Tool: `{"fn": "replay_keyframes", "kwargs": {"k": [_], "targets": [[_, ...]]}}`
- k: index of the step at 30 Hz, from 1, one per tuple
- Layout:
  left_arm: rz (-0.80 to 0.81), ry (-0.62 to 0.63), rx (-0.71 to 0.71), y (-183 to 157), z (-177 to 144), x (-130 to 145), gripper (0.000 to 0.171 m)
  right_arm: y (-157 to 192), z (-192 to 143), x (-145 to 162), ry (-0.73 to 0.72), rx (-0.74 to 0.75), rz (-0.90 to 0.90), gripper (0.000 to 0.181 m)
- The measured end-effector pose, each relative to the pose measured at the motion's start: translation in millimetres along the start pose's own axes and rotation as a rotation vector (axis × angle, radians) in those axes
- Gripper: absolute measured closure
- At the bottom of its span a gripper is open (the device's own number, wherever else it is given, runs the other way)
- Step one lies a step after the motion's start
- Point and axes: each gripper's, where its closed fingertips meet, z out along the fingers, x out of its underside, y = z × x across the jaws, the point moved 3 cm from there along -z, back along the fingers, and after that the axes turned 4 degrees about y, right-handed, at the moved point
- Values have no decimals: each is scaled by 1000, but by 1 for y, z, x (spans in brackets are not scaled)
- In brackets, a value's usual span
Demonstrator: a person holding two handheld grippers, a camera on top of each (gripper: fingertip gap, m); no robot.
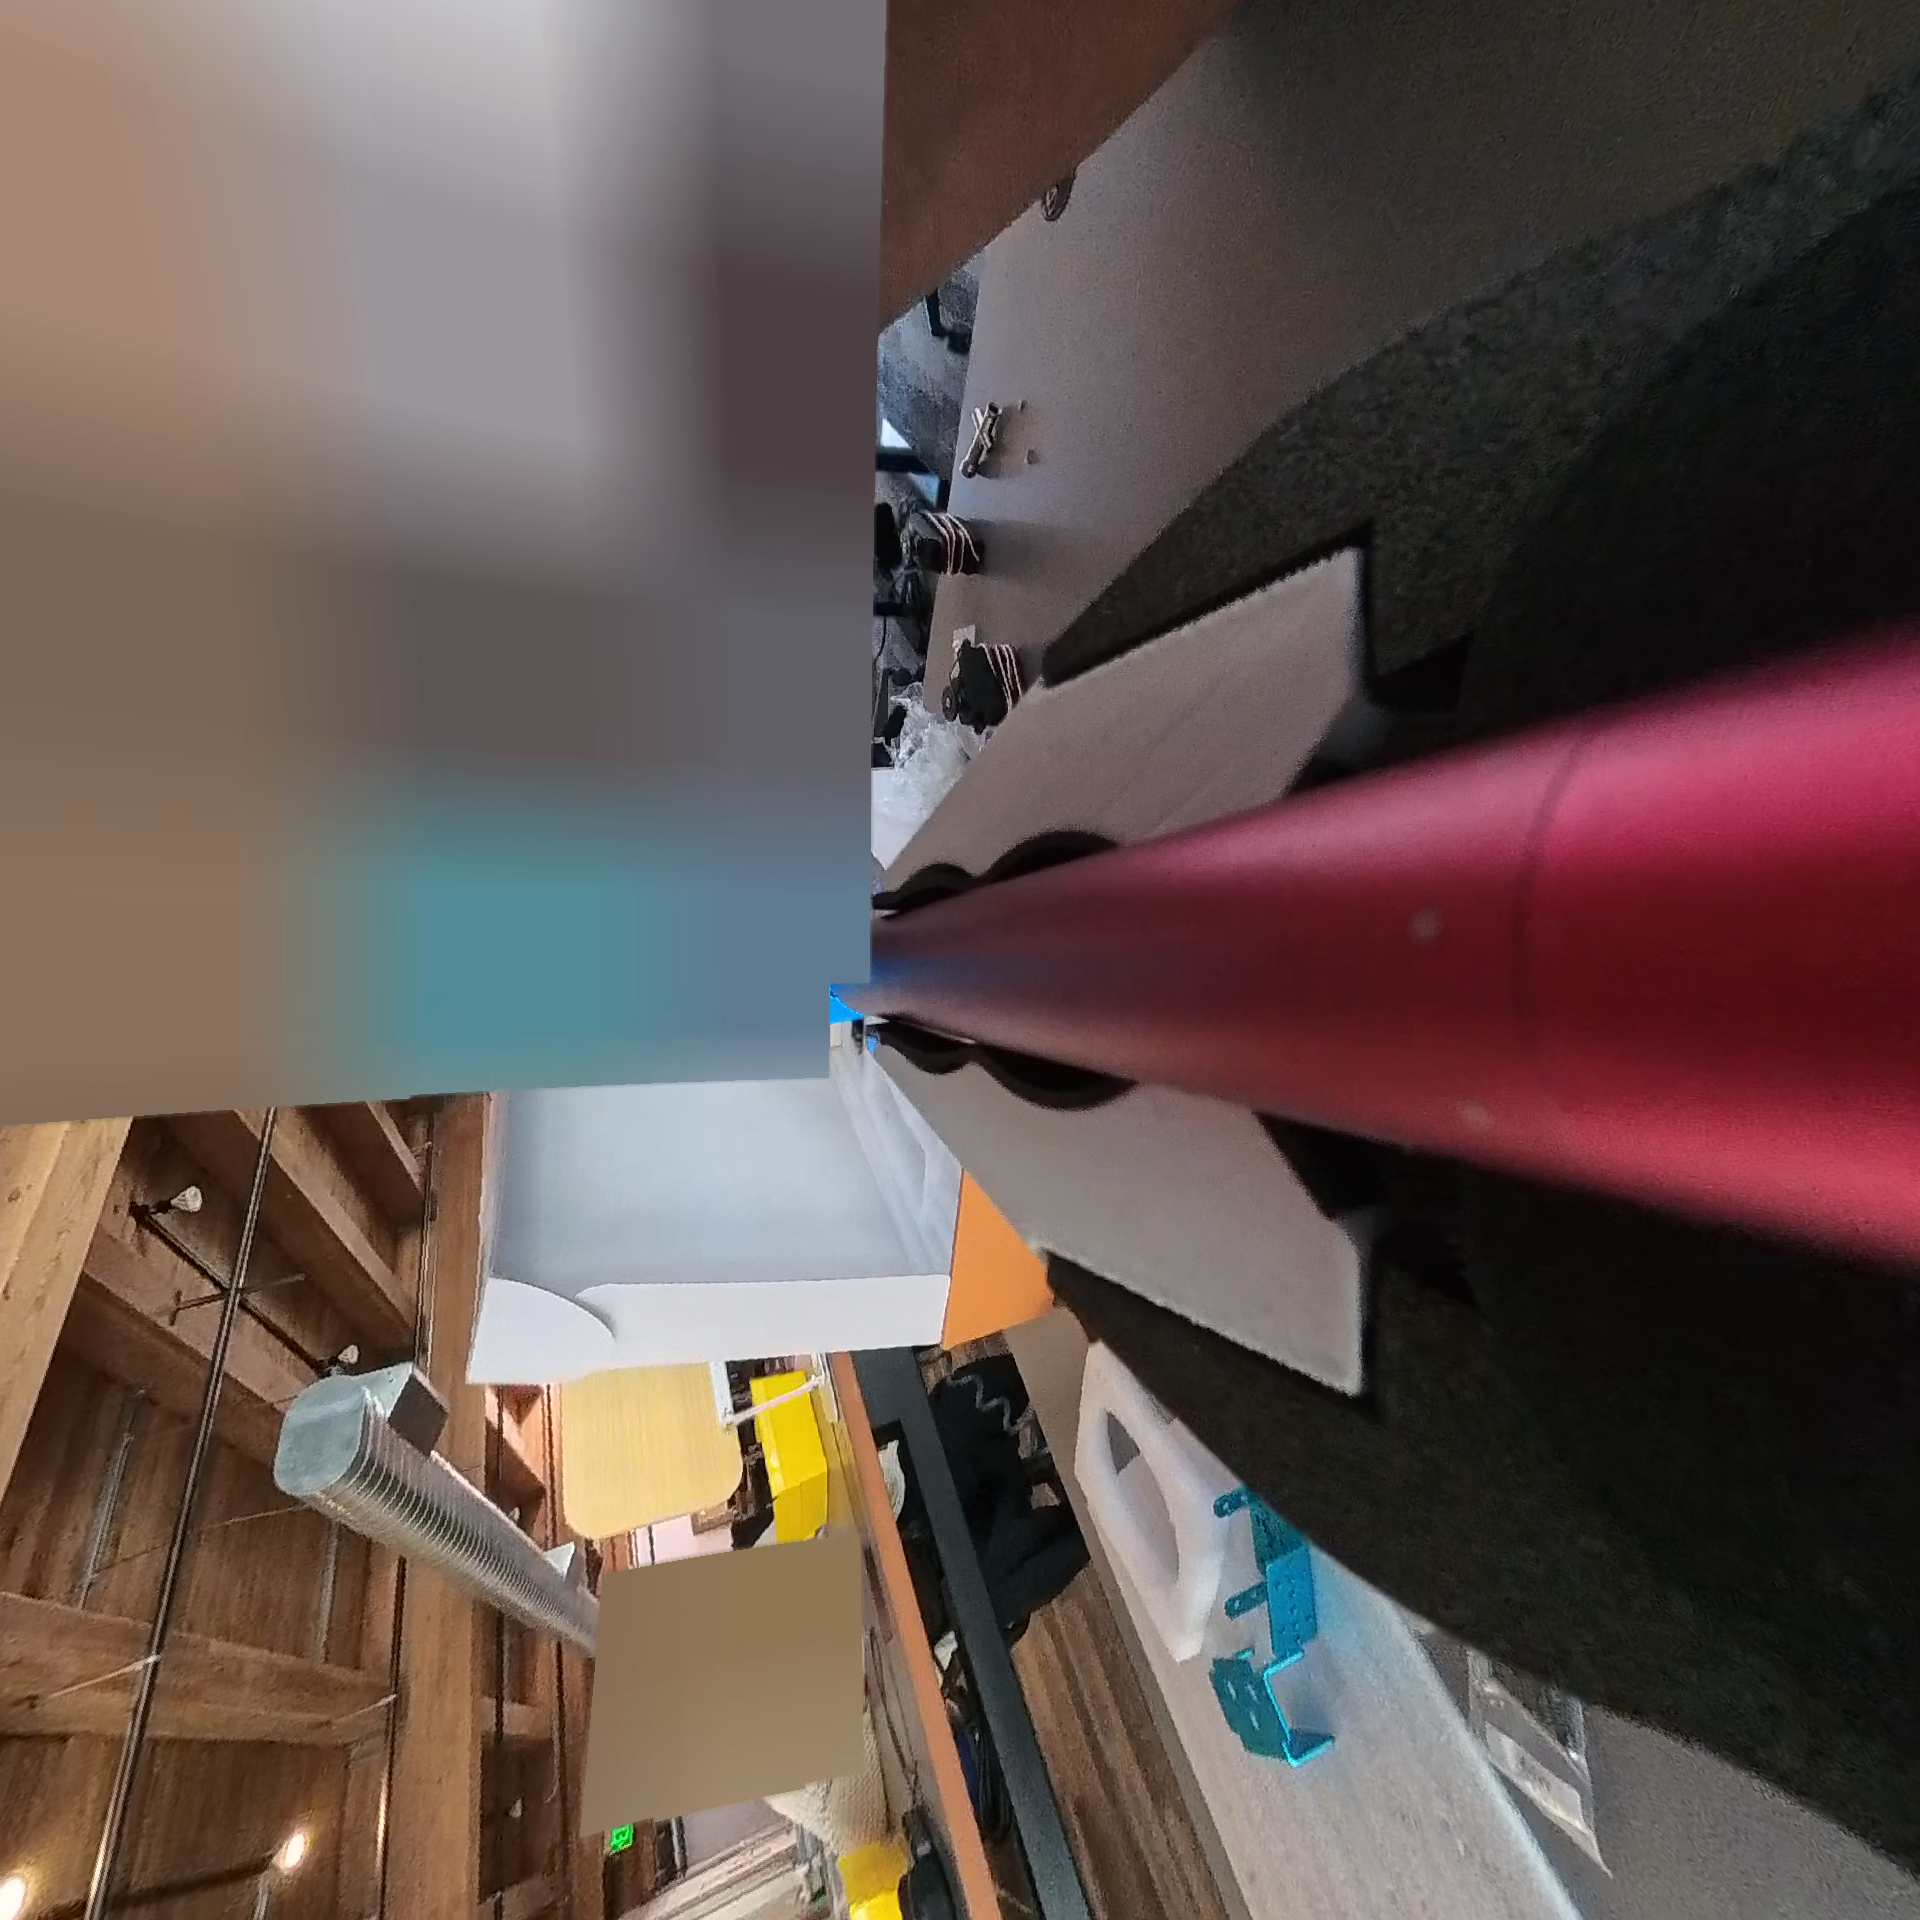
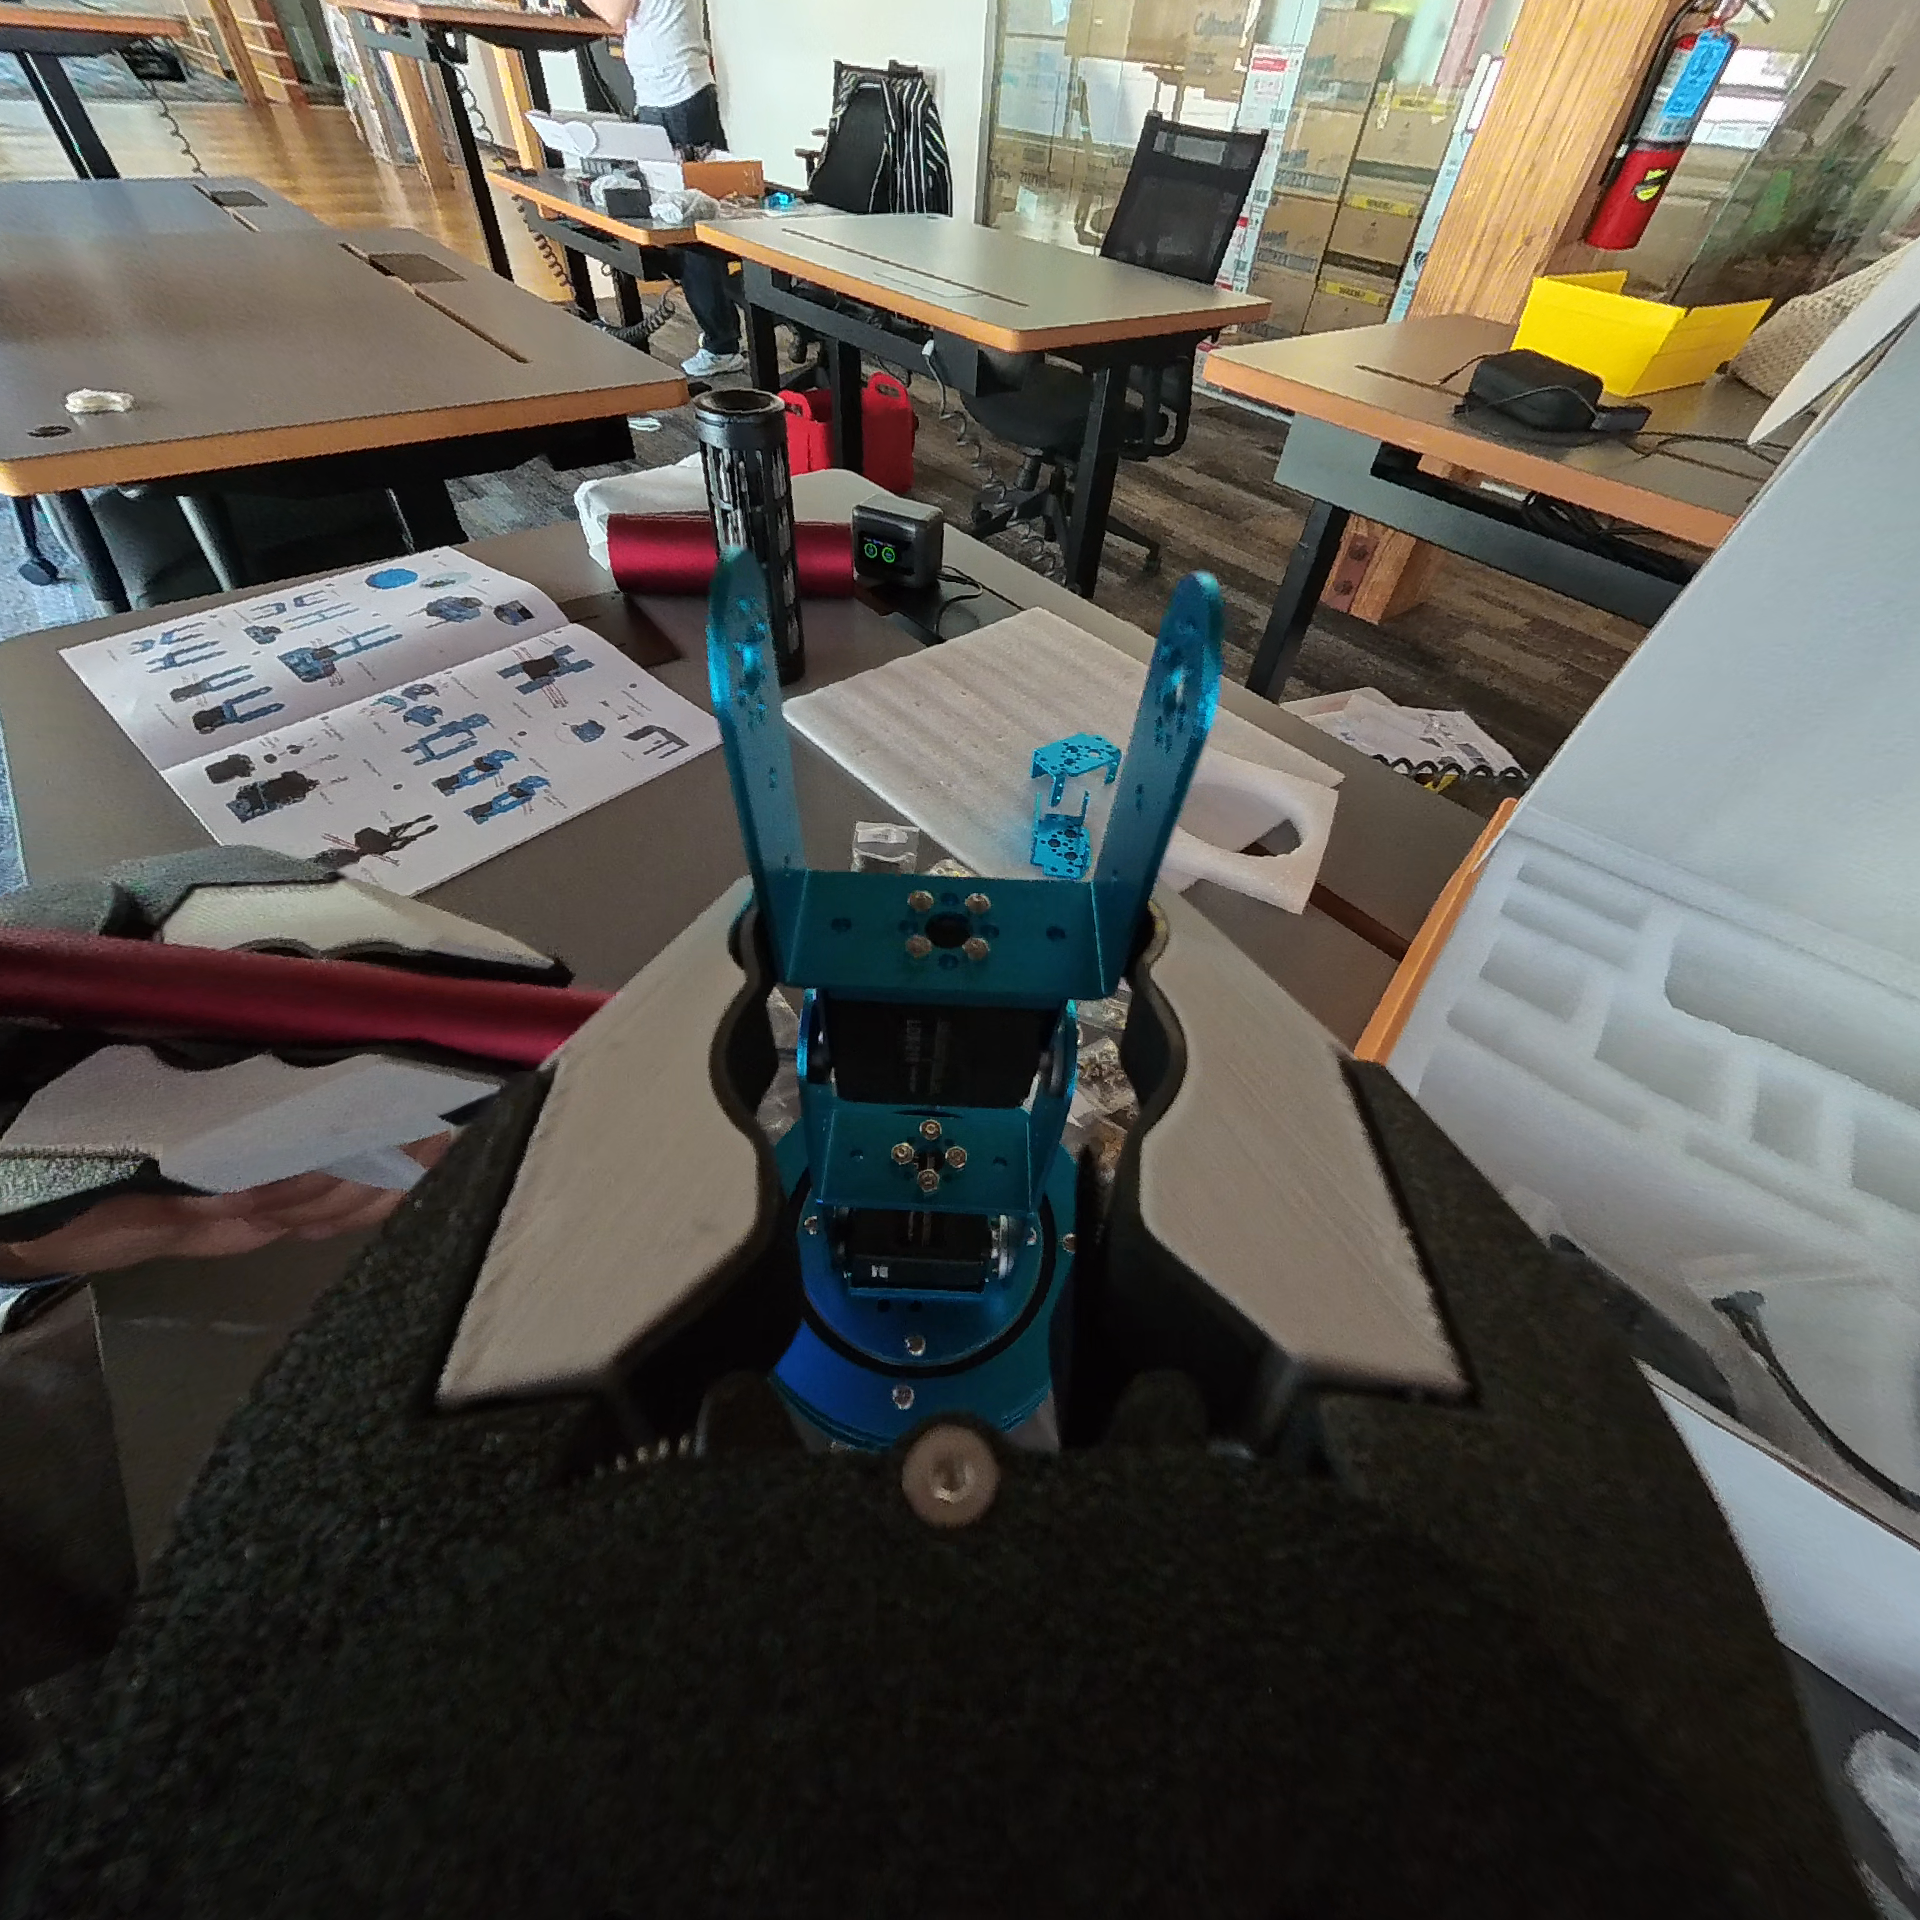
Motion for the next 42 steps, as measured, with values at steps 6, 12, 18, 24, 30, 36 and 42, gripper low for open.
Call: {"fn": "replay_keyframes", "kwargs": {"k": [6,12,18,24,30,36,42], "targets": [[10,-9,-15,0,-1,0,149,1,1,0,-10,-3,-1,116],[9,-22,-16,1,-1,1,150,1,2,1,-16,-41,35,116],[-6,-29,-29,-2,-1,2,150,1,2,2,-25,-72,56,116],[-58,-40,-59,-2,-1,3,150,1,4,1,-29,-72,59,116],[-91,-46,-55,-3,-1,3,150,1,4,1,-30,-74,62,116],[-99,-35,-47,-3,0,2,149,0,3,2,-19,-62,57,116],[-96,-26,-36,-1,1,2,148,1,3,3,-17,-55,60,116]]}}
